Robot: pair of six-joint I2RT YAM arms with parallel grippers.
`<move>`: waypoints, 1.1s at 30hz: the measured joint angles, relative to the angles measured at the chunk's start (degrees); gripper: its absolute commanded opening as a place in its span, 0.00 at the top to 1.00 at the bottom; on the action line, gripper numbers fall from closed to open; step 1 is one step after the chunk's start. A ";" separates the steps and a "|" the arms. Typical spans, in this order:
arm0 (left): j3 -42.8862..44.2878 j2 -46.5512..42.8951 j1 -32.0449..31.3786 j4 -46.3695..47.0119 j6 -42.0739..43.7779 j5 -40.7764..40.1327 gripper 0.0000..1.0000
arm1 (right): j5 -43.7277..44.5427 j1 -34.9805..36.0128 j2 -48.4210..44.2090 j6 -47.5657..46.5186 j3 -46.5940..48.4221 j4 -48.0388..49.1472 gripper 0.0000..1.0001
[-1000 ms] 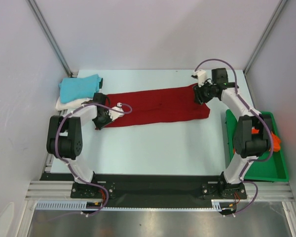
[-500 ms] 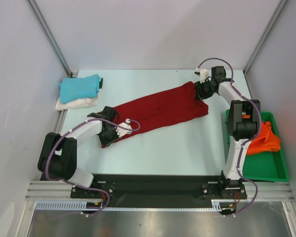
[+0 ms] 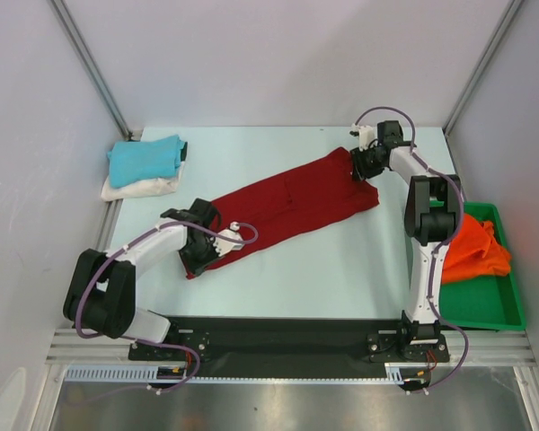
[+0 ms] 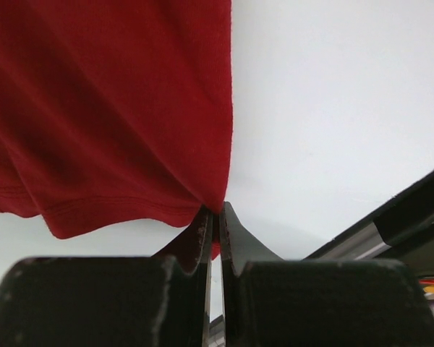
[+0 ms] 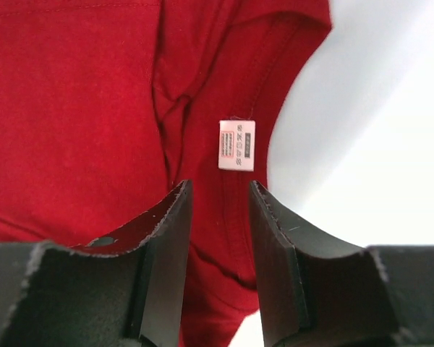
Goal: Fold and stack the t-shirts
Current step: Fold the tshirt
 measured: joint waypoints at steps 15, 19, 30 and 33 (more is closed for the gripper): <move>0.02 -0.48 -6.47 -3.06 -3.32 3.26 0.93 | 0.55 2.14 8.79 4.92 11.32 -0.66 0.45; 0.31 -0.48 -8.63 -3.76 -4.61 4.59 0.93 | 0.48 2.43 12.00 6.62 16.26 -0.33 0.41; 3.65 1.05 -14.36 -4.98 -7.19 6.56 0.92 | 0.22 3.23 18.16 11.10 25.51 1.40 0.38; 4.44 2.08 -15.30 -5.01 -7.56 6.97 0.93 | 0.48 2.99 18.21 12.85 25.53 2.19 0.35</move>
